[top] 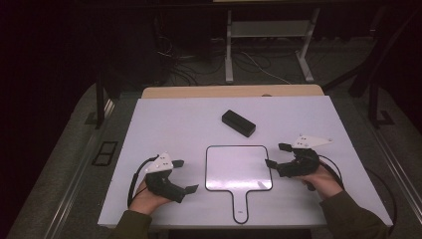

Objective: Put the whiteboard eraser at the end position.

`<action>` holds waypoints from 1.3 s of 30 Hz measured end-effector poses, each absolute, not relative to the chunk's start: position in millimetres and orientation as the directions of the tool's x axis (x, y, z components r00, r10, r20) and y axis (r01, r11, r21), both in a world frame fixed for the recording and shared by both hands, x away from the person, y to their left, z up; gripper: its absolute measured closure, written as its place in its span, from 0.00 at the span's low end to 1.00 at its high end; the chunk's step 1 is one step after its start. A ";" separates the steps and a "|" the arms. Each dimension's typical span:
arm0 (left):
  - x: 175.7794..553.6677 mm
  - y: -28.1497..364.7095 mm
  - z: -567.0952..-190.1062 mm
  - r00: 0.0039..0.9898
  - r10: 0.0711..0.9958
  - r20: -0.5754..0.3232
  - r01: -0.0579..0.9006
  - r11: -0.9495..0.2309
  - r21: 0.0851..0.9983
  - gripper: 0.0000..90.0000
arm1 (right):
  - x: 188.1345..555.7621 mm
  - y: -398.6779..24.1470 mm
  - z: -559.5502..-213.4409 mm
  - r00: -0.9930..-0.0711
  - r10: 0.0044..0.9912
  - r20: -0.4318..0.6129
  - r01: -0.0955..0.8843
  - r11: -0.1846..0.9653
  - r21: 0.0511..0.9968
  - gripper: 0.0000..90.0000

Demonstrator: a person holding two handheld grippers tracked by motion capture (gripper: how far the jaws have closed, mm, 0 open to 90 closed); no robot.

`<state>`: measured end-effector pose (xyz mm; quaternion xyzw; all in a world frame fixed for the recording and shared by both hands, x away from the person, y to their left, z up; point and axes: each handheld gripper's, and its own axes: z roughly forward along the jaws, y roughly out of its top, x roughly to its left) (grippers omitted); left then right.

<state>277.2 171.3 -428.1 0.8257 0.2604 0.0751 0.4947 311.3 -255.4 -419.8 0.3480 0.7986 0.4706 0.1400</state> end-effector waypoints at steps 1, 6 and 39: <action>277.2 171.4 -428.1 0.853 0.505 -0.134 0.356 -0.375 0.856 0.00 | 309.2 -256.7 -420.2 -0.720 0.685 0.108 0.423 0.310 0.851 0.18; 276.9 172.0 -427.5 0.853 0.505 -0.132 0.355 -0.376 0.856 0.00 | 301.2 -262.6 -422.6 -0.717 0.688 0.115 0.420 0.295 0.858 0.18; 275.8 172.8 -427.1 0.849 0.512 -0.133 0.359 -0.372 0.856 0.00 | 260.7 -311.6 -443.6 -0.649 0.748 0.138 0.473 0.256 0.843 0.18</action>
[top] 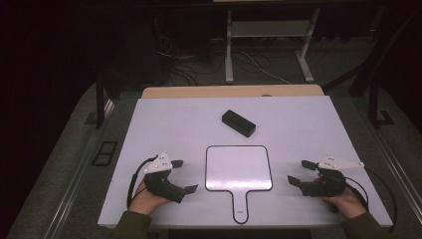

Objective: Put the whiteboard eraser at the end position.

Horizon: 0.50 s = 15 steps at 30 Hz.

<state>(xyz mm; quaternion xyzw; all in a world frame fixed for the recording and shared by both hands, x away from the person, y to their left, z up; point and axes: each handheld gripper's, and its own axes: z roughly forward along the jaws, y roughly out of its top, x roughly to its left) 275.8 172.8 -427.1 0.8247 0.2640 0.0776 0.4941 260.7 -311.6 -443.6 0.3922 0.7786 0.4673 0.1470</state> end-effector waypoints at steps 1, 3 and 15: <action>276.0 172.7 -427.1 0.849 0.512 -0.132 0.358 -0.373 0.856 0.00 | 260.4 -312.1 -443.7 -0.650 0.747 0.137 0.473 0.257 0.843 0.18; 275.9 172.5 -427.0 0.849 0.512 -0.131 0.358 -0.375 0.855 0.00 | 260.7 -312.4 -444.1 -0.651 0.747 0.134 0.476 0.265 0.839 0.18; 276.1 173.3 -427.7 0.847 0.516 -0.131 0.361 -0.376 0.853 0.00 | 261.3 -309.7 -445.4 -0.660 0.740 0.131 0.479 0.280 0.832 0.18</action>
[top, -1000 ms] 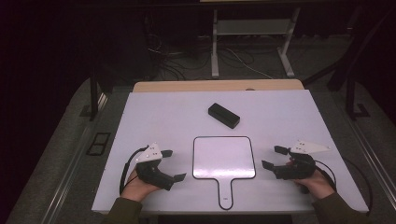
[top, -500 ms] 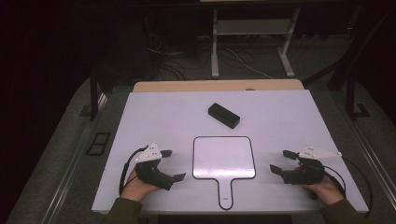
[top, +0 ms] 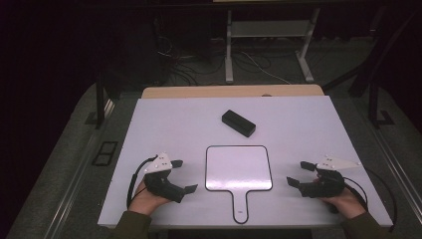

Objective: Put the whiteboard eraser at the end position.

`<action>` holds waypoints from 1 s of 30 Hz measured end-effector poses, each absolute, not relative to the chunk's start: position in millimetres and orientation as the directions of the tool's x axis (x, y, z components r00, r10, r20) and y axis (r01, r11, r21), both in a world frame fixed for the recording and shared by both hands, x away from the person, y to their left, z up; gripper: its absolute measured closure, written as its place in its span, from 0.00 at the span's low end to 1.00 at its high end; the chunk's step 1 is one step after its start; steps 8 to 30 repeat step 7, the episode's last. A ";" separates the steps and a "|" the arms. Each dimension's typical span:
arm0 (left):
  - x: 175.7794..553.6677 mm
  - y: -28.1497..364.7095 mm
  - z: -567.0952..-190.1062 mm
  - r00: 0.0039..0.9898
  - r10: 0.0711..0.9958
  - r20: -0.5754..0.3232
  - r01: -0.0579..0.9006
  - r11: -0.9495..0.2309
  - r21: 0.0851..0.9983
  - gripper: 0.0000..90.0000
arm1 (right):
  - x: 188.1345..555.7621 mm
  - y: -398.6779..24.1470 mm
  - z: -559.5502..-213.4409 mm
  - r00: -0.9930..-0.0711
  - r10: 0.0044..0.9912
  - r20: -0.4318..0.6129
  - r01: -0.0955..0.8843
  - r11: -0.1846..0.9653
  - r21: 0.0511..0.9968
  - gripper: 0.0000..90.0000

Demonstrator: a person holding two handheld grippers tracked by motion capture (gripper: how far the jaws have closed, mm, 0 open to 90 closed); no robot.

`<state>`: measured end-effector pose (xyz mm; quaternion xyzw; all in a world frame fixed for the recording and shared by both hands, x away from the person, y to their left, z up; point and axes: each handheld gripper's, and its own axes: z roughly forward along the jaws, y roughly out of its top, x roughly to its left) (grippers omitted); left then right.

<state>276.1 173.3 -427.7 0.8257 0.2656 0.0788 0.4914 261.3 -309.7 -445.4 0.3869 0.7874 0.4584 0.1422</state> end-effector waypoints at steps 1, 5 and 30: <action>276.0 173.0 -427.8 0.846 0.517 -0.132 0.362 -0.375 0.853 0.00 | 261.4 -309.8 -445.3 -0.659 0.741 0.132 0.480 0.279 0.832 0.18; 276.0 172.9 -427.9 0.846 0.517 -0.130 0.363 -0.378 0.852 0.00 | 261.5 -309.6 -445.0 -0.660 0.740 0.133 0.478 0.277 0.834 0.18; 276.1 173.0 -427.9 0.846 0.518 -0.131 0.363 -0.377 0.852 0.00 | 261.4 -309.3 -444.8 -0.661 0.739 0.131 0.475 0.277 0.835 0.18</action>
